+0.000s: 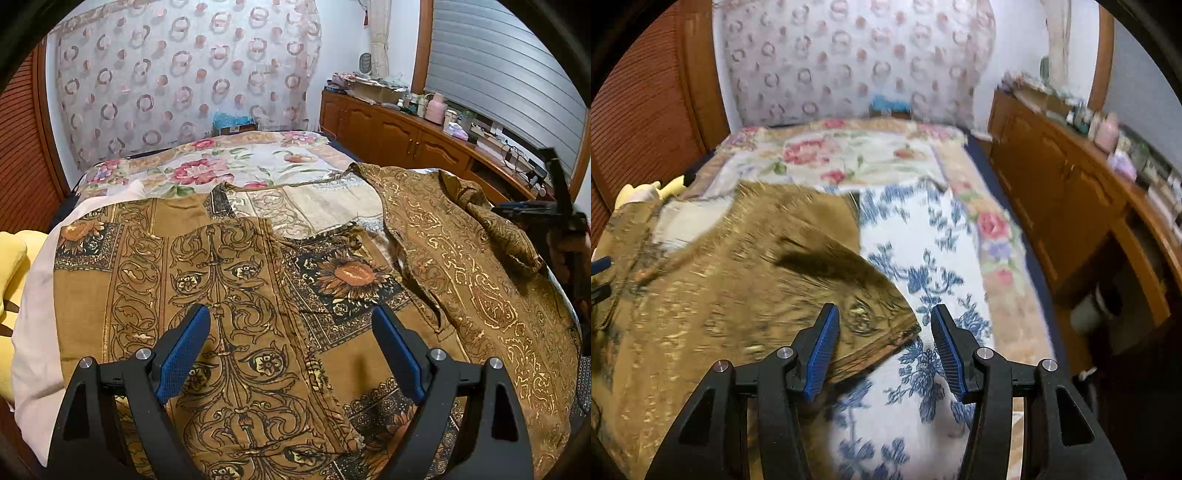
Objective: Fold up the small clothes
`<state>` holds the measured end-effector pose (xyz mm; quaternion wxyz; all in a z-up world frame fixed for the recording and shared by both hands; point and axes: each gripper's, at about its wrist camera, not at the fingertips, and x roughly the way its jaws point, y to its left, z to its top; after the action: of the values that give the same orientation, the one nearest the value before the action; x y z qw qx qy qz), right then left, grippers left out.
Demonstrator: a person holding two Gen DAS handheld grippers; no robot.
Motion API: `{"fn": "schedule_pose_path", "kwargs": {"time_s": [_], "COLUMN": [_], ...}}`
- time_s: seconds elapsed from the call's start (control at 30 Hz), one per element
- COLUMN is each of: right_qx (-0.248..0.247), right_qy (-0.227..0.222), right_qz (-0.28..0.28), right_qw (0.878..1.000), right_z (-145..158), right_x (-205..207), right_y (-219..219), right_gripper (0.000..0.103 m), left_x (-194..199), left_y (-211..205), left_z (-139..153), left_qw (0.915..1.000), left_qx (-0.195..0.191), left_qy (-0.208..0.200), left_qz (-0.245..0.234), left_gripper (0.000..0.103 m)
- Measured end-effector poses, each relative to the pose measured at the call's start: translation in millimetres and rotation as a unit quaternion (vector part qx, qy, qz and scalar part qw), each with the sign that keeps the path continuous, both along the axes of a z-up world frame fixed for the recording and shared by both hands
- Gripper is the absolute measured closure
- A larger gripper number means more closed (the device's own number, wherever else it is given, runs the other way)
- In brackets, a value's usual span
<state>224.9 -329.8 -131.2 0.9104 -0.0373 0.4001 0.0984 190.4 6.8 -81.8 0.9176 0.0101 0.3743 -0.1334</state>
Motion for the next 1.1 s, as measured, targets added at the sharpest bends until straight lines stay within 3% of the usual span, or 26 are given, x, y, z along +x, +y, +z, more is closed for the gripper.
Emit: {"fn": "schedule_pose_path", "kwargs": {"time_s": [0.1, 0.2, 0.27, 0.33, 0.5, 0.7, 0.87, 0.9, 0.97, 1.03, 1.1], "right_qx": [0.024, 0.03, 0.027, 0.018, 0.032, 0.066, 0.056, 0.056, 0.043, 0.037, 0.03], "right_qy": [0.014, 0.008, 0.008, 0.011, -0.012, -0.061, -0.078, -0.079, -0.077, -0.073, -0.072], "right_qz": [0.011, 0.016, 0.018, 0.022, 0.062, 0.131, 0.175, 0.18, 0.174, 0.169, 0.158], "right_qw": [1.0, 0.999, 0.999, 1.0, 0.998, 0.987, 0.98, 0.979, 0.981, 0.982, 0.984], "right_z": [-11.3, -11.4, -11.5, -9.7, 8.0, 41.1, 54.2, 54.2, 51.0, 47.4, 42.9], "right_x": [15.6, 22.8, 24.5, 22.5, 8.5, -2.9, -3.2, -1.7, 3.3, 8.2, 13.8], "right_y": [-3.0, -5.6, -6.2, -3.6, 15.6, 56.9, 92.4, 96.1, 98.9, 98.0, 95.2], "right_gripper": [0.049, 0.061, 0.084, 0.093, 0.097, 0.097, 0.097, 0.093, 0.07, 0.057, 0.052], "left_x": [-1.1, -1.4, -1.9, -2.8, -1.9, -2.0, -2.3, -2.2, -2.1, -2.5, -2.9], "left_y": [0.2, 1.2, 1.8, 2.4, 4.4, 4.4, 7.4, 8.3, 10.5, 9.7, 9.4], "left_z": [0.5, 0.8, 1.1, 2.5, 3.0, 3.7, 3.7, 3.4, 2.9, 2.8, 2.6], "left_qw": [1.0, 1.0, 1.0, 1.0, 1.0, 1.0, 1.0, 1.0, 0.9999, 0.9999, 0.9999], "left_qx": [-0.002, -0.003, -0.003, -0.004, -0.005, -0.002, -0.004, -0.005, -0.007, -0.007, -0.007], "left_qy": [0.001, 0.001, 0.001, 0.0, 0.0, -0.003, -0.005, -0.005, -0.005, -0.005, -0.007], "left_qz": [-0.001, -0.002, -0.002, -0.002, -0.001, -0.002, 0.004, 0.005, 0.007, 0.007, 0.007], "left_gripper": [0.013, 0.013, 0.013, 0.013, 0.013, 0.013, 0.013, 0.013, 0.013, 0.013, 0.013]}}
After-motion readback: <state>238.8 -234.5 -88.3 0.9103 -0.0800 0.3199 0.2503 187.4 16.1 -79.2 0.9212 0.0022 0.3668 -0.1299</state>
